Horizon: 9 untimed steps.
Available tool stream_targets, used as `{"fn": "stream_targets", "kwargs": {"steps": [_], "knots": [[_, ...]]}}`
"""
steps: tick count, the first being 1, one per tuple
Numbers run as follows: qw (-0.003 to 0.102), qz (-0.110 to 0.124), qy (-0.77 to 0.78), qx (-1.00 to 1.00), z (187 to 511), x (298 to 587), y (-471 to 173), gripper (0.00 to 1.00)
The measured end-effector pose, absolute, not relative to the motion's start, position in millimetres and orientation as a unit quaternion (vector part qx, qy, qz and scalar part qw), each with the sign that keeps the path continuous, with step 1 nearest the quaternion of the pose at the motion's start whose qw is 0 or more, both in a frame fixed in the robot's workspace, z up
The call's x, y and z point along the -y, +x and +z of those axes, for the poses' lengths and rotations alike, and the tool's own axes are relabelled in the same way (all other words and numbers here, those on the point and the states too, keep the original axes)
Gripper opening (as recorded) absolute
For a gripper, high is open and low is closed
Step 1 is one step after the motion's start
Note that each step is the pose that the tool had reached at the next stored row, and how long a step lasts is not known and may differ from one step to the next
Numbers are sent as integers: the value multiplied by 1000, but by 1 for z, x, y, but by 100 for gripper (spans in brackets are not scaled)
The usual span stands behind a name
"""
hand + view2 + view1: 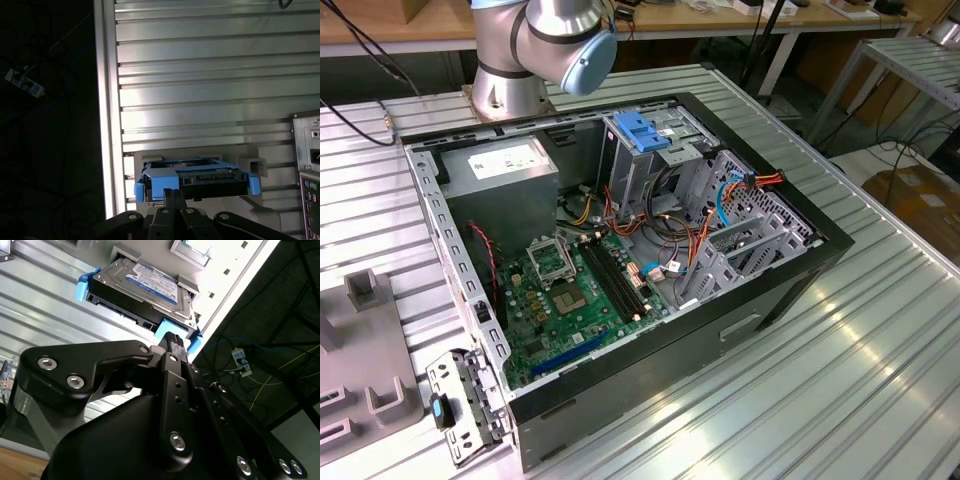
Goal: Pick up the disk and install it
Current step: 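Pick up the disk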
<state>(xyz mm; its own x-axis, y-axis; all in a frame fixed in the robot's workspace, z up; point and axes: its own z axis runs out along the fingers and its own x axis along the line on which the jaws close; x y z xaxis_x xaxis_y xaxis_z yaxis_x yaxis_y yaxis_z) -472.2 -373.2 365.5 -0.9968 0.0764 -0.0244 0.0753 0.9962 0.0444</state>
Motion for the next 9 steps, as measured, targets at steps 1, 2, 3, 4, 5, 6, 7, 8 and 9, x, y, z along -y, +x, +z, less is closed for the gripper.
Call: {"fn": "stream_targets", "kwargs": {"steps": [1,2,3,4,5,6,7,8,9], "knots": [[13,22,38,-999,366,373,-472,11],[13,22,38,-999,366,373,-472,11],[13,22,38,-999,366,373,-472,11],[13,22,38,-999,366,373,-472,11],[13,22,38,-999,366,373,-472,11],[13,22,38,-999,366,373,-472,11],[13,22,38,-999,366,373,-472,11],[13,22,38,-999,366,373,-472,11],[13,22,38,-999,366,373,-472,11]]}}
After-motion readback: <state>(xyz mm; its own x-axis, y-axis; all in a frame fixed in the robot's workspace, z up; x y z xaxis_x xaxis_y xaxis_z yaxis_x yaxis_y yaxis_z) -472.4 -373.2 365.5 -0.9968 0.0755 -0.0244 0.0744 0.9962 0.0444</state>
